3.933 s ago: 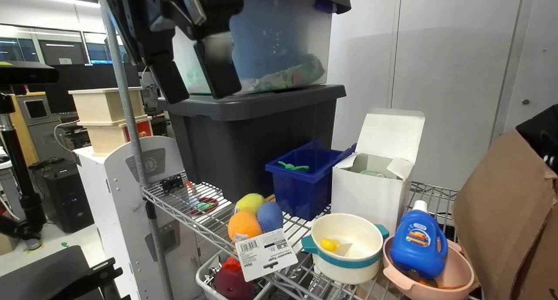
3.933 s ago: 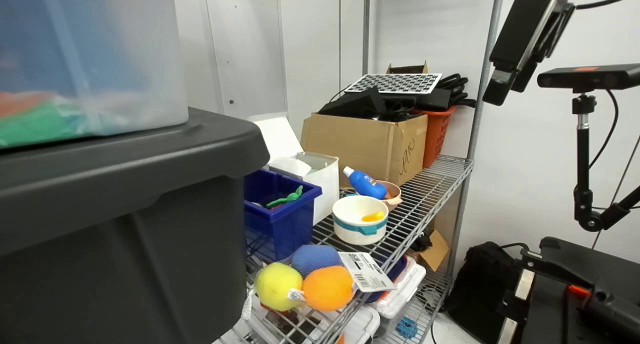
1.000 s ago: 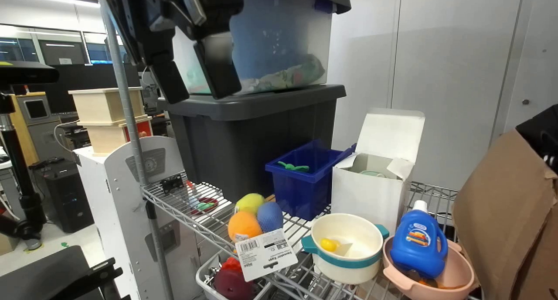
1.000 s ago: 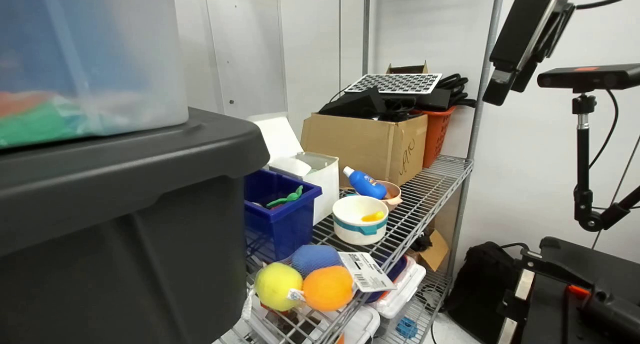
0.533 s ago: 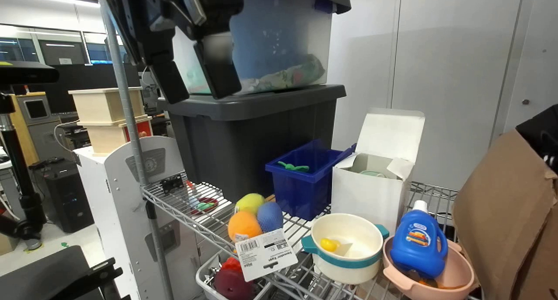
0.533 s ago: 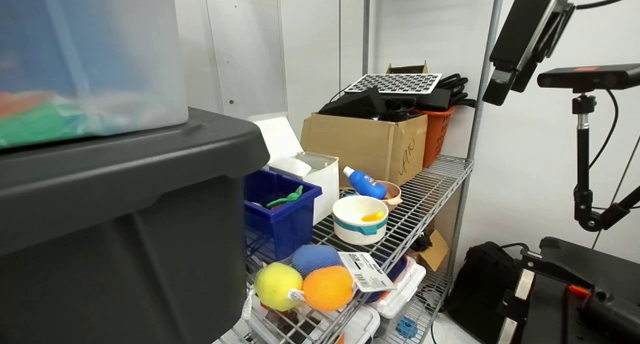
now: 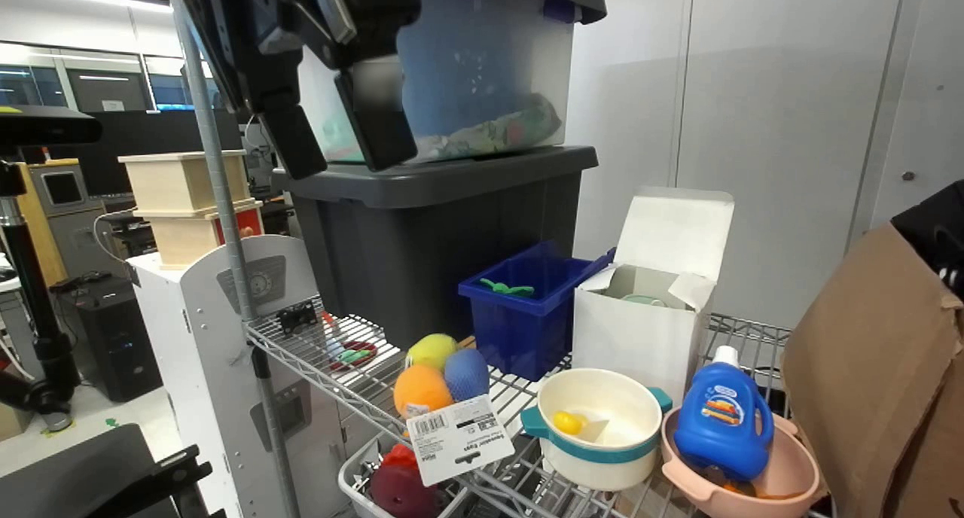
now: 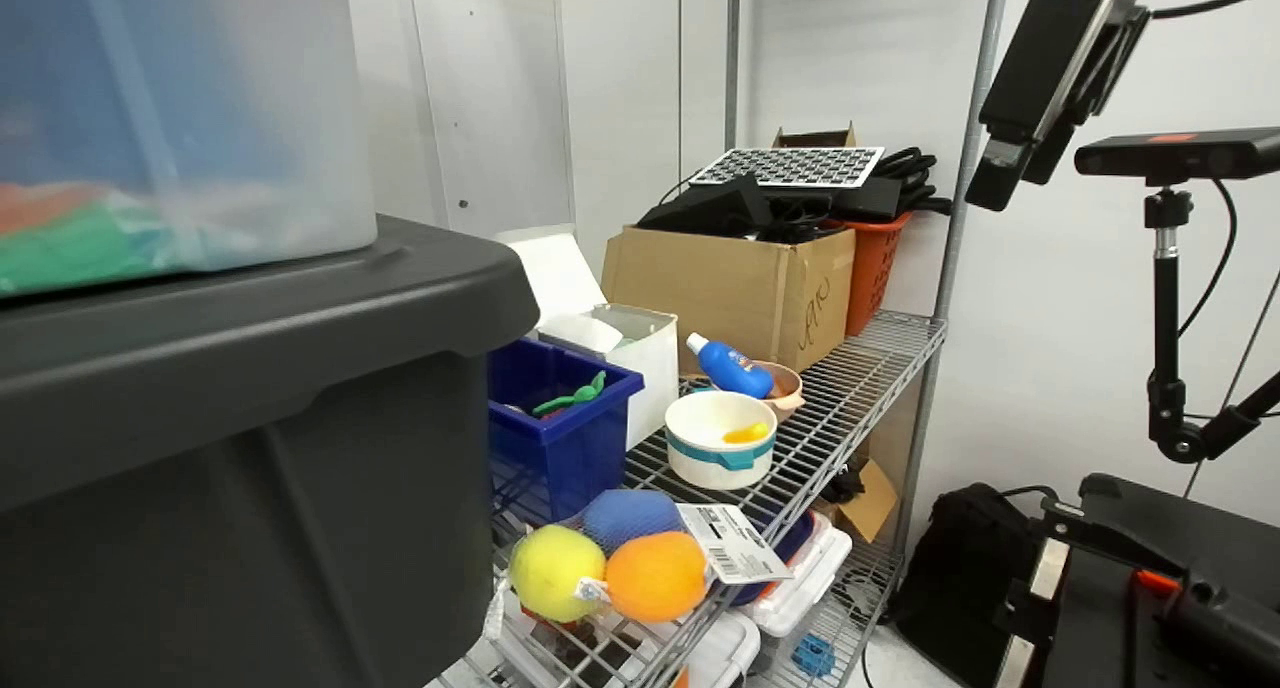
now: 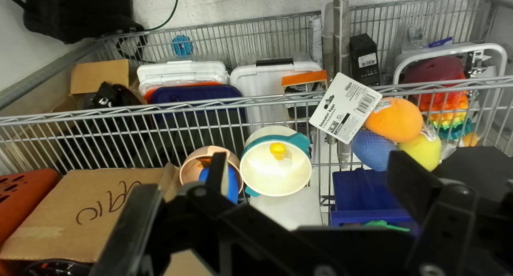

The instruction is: Remove the yellow ball from the white pot and place it inside the blue storage bin

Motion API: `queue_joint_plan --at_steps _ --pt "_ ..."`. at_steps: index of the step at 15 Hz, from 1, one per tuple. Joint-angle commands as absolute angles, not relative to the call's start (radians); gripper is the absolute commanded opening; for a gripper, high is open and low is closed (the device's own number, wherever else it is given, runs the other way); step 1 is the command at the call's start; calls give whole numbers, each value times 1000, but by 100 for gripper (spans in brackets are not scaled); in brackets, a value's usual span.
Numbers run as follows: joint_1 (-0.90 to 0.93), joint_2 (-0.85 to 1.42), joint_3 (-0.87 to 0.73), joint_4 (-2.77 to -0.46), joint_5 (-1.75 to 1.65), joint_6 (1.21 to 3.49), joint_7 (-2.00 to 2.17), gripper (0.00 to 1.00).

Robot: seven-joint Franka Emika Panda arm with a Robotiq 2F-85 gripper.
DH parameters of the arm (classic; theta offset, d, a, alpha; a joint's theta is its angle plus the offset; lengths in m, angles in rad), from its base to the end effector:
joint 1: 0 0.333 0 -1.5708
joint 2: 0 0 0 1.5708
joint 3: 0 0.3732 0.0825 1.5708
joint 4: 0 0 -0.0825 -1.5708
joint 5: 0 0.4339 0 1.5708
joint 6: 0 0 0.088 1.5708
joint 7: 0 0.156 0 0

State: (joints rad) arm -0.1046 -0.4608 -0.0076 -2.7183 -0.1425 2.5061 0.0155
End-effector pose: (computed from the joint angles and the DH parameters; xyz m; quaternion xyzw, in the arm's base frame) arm 0.4167 -0.0498 0.3633 0.9911 -0.0115 0.1213 0.0532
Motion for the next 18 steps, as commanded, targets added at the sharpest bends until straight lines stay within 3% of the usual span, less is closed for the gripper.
queue_joint_plan --at_steps 1,18 --pt "-102 -462 -11 -2717 -144 2503 16 100" --pt "-128 -261 95 -2605 -293 2554 176 100"
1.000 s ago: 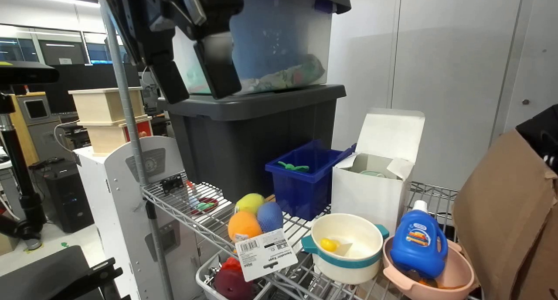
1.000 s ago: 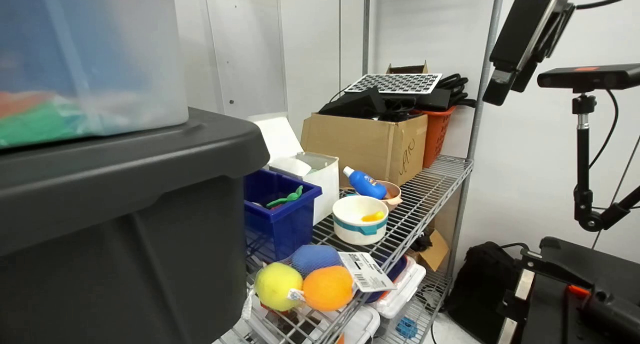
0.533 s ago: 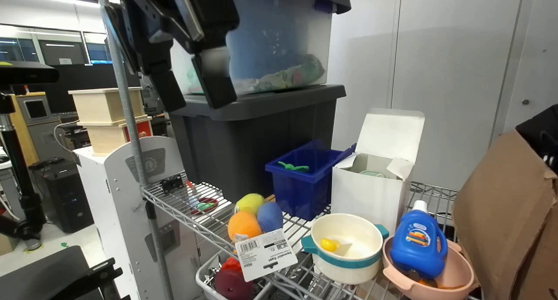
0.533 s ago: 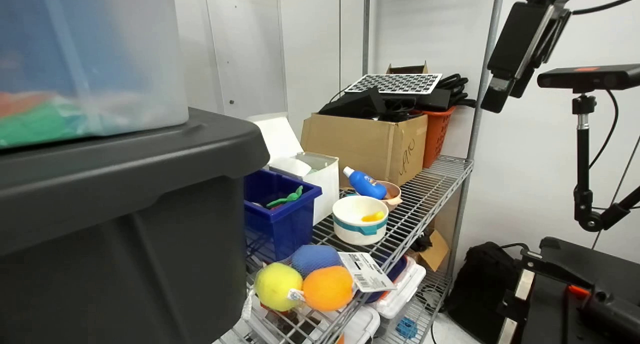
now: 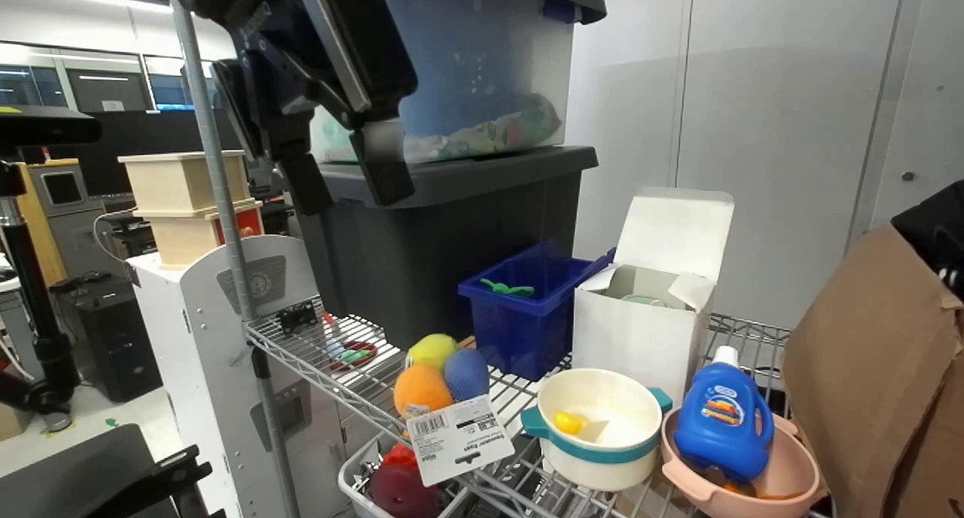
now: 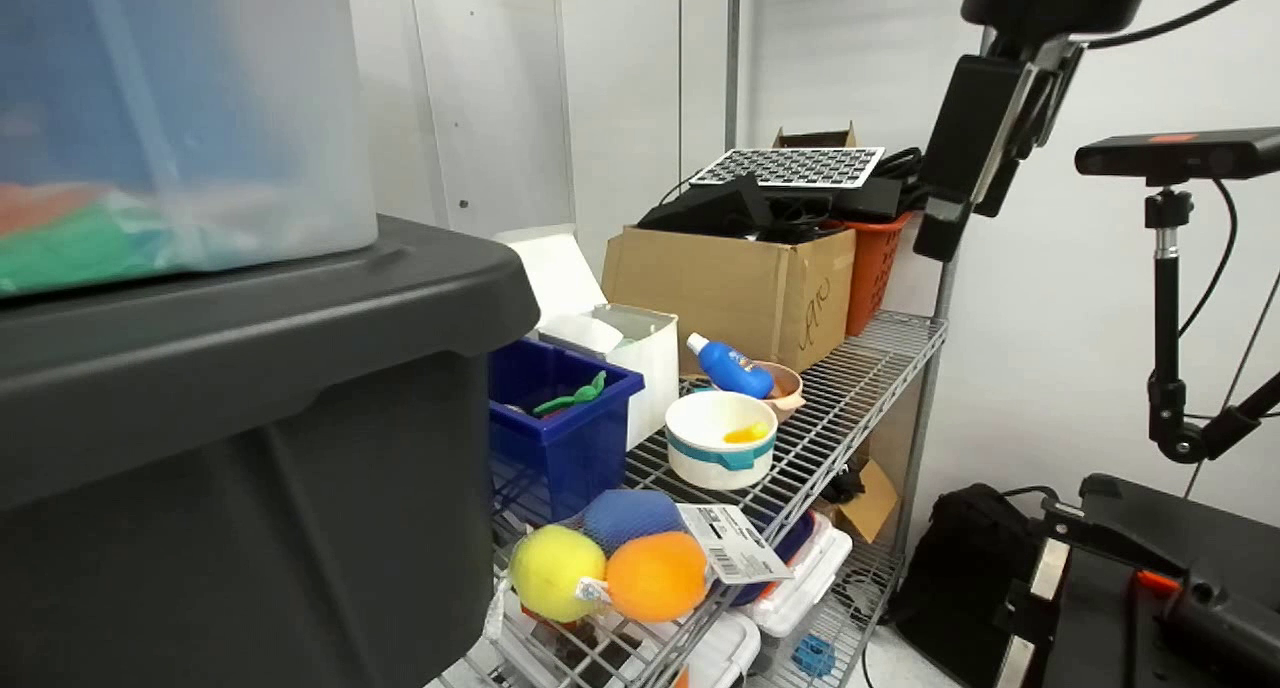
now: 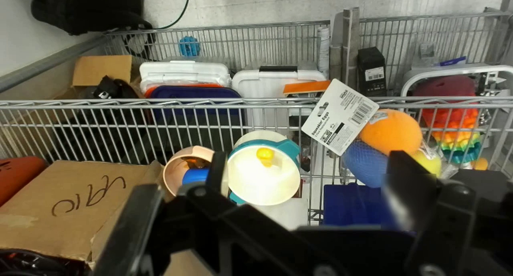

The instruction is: Remove the yellow ball from the white pot and place it inside the blue storage bin

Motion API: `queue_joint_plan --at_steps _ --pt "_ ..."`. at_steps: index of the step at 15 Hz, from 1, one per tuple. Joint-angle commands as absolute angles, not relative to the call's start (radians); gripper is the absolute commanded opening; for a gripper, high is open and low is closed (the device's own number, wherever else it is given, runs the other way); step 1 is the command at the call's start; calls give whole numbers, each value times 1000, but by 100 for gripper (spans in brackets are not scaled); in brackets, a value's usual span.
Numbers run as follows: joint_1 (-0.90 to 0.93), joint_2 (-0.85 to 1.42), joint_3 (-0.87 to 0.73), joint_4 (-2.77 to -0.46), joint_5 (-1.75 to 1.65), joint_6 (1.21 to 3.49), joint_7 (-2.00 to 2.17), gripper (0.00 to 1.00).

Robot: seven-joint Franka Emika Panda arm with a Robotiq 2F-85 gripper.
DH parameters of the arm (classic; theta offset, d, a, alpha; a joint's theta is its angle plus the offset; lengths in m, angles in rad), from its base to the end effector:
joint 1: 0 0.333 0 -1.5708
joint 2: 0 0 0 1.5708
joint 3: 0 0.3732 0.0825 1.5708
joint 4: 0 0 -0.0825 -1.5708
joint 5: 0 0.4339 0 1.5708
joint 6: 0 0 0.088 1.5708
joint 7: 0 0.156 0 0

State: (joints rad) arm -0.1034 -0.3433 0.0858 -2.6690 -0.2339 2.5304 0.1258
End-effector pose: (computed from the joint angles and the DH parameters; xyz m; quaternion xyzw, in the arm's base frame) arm 0.4426 -0.0138 0.3401 0.9908 0.0163 0.1042 0.0853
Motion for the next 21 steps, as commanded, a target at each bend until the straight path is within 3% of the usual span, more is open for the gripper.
queue_joint_plan --at_steps 1,10,21 --pt "-133 -231 97 -2588 -316 2556 196 100" --pt "-103 -1 57 -2475 -513 2535 345 100" --pt "-54 158 2 -2430 -354 2633 130 100"
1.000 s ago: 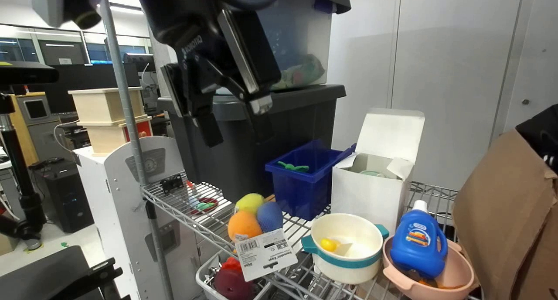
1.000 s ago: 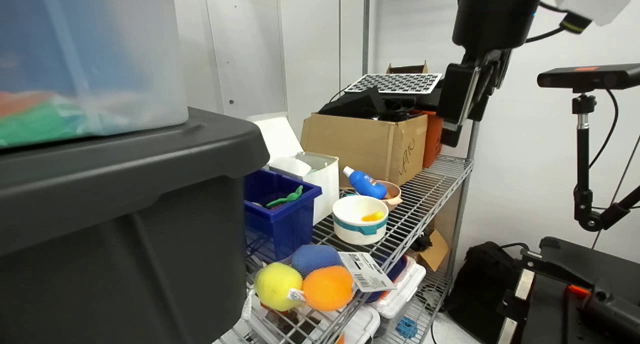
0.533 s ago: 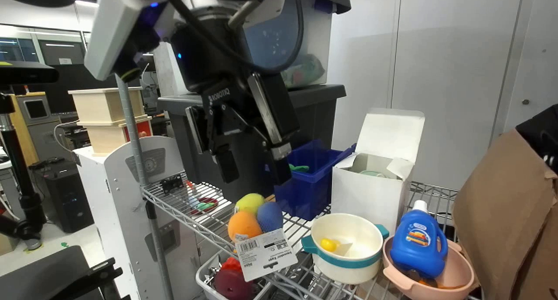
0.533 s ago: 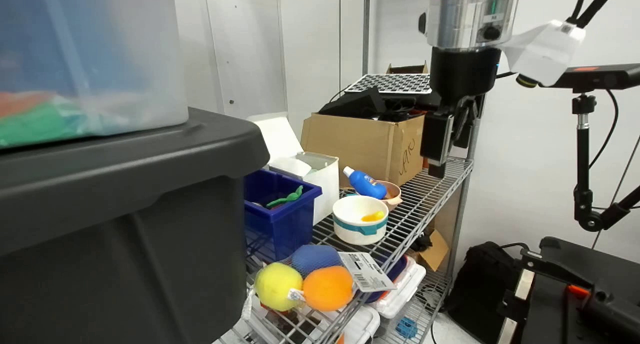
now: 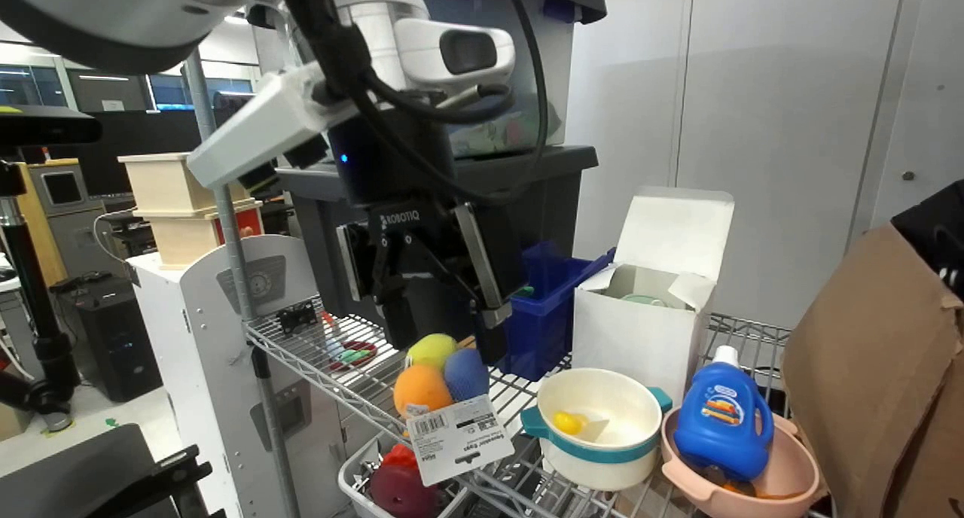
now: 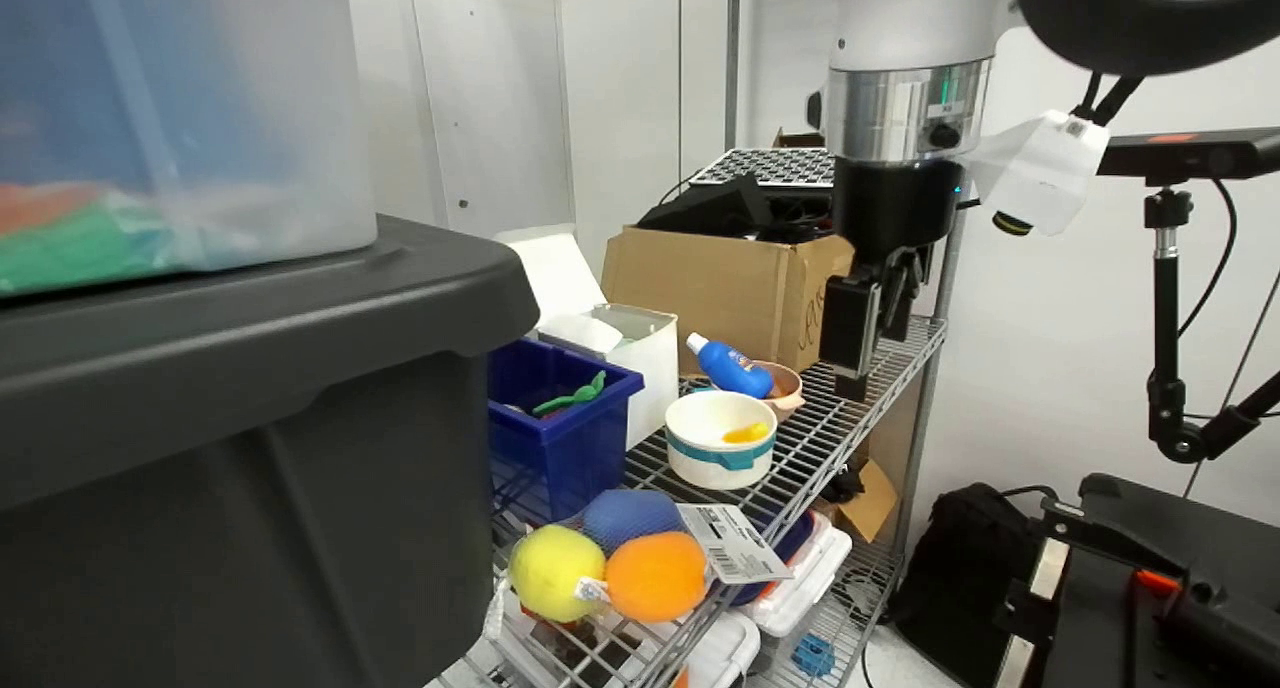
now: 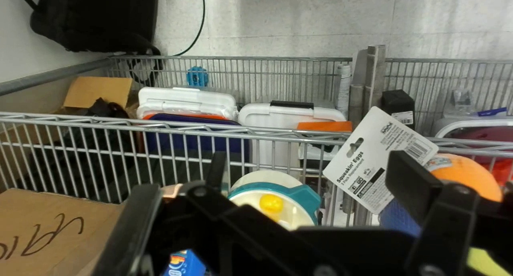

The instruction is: Remove the yellow ball from the white pot and place it inside the blue storage bin

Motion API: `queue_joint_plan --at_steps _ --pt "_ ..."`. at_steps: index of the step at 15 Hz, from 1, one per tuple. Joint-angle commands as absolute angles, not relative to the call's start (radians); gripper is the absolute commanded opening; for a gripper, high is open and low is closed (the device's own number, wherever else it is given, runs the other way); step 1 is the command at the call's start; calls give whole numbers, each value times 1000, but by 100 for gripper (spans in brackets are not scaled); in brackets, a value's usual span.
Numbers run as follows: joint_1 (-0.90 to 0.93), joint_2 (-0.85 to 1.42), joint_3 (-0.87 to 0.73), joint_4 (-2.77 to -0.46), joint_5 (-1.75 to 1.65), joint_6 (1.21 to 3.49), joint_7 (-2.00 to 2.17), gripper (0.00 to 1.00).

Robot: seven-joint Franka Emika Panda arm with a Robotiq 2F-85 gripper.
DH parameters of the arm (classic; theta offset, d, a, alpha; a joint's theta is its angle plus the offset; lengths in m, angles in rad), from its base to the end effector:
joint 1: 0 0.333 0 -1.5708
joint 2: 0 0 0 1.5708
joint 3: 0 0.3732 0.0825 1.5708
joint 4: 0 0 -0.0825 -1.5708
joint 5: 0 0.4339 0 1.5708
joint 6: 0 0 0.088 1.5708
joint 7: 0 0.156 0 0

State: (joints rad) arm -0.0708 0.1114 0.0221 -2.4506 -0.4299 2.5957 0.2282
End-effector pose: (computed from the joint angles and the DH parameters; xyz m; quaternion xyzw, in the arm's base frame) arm 0.5231 -0.0277 0.2242 0.9925 0.0438 0.0267 0.1106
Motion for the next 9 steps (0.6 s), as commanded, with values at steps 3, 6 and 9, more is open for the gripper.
queue_joint_plan --at_steps 3,6,9 --pt "-56 193 2 -2418 -280 2642 45 100" --pt "-60 223 -3 -2400 -243 2646 -11 100" --pt "-58 250 -12 -2382 -231 2639 -29 100"
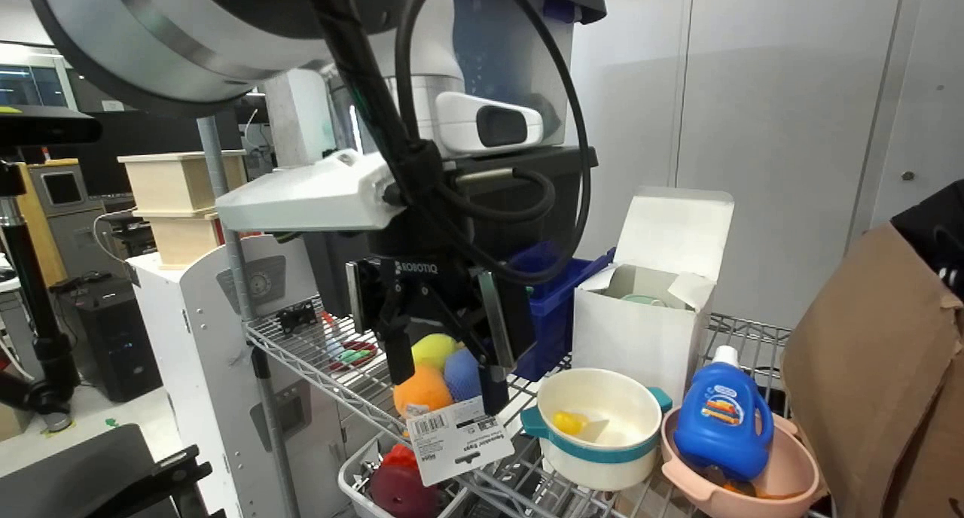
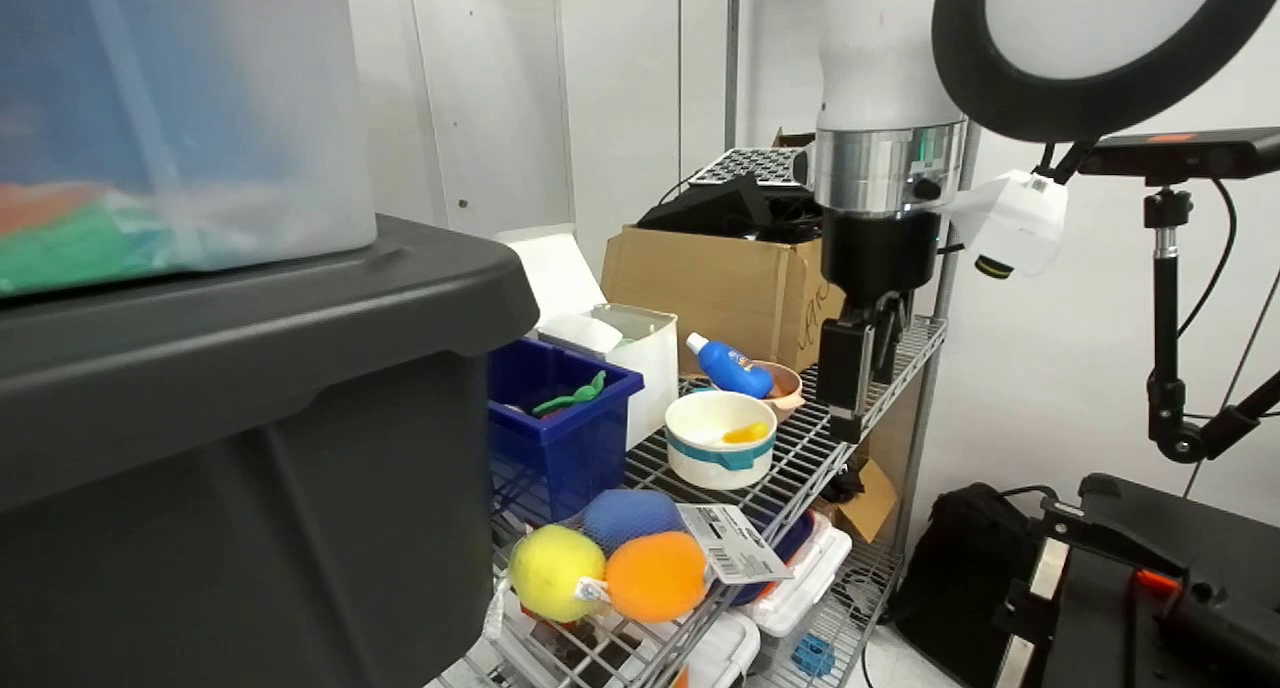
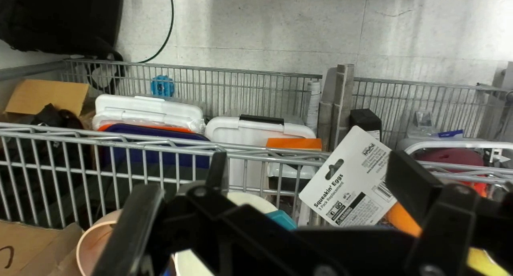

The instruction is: Remove the yellow ball from the white pot and place it inside the blue storage bin

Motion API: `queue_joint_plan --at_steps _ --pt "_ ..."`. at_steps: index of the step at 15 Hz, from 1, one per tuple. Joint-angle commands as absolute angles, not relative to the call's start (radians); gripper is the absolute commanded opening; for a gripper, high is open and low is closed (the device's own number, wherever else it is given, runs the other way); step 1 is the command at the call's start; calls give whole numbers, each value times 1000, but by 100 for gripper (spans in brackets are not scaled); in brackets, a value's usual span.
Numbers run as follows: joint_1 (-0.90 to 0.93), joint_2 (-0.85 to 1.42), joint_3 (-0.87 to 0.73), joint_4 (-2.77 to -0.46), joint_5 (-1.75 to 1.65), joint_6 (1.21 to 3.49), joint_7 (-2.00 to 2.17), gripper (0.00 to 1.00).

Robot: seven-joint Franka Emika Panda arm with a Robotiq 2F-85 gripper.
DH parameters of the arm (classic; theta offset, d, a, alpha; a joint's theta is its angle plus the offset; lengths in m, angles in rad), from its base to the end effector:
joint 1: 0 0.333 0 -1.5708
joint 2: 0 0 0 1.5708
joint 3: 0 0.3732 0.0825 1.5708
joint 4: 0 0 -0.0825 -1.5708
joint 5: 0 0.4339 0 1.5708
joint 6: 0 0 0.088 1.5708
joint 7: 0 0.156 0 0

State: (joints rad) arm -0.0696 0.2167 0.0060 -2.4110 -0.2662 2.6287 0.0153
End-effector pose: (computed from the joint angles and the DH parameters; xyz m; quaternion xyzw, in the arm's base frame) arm 0.5330 -0.0338 0.1865 0.9950 0.0763 -0.0010 0.0645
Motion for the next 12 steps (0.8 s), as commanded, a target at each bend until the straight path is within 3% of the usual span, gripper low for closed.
queue_joint_plan --at_steps 1,12 --pt "-55 259 -16 -2373 -233 2629 -24 100" --pt "-40 289 -33 -2349 -234 2621 -12 100"
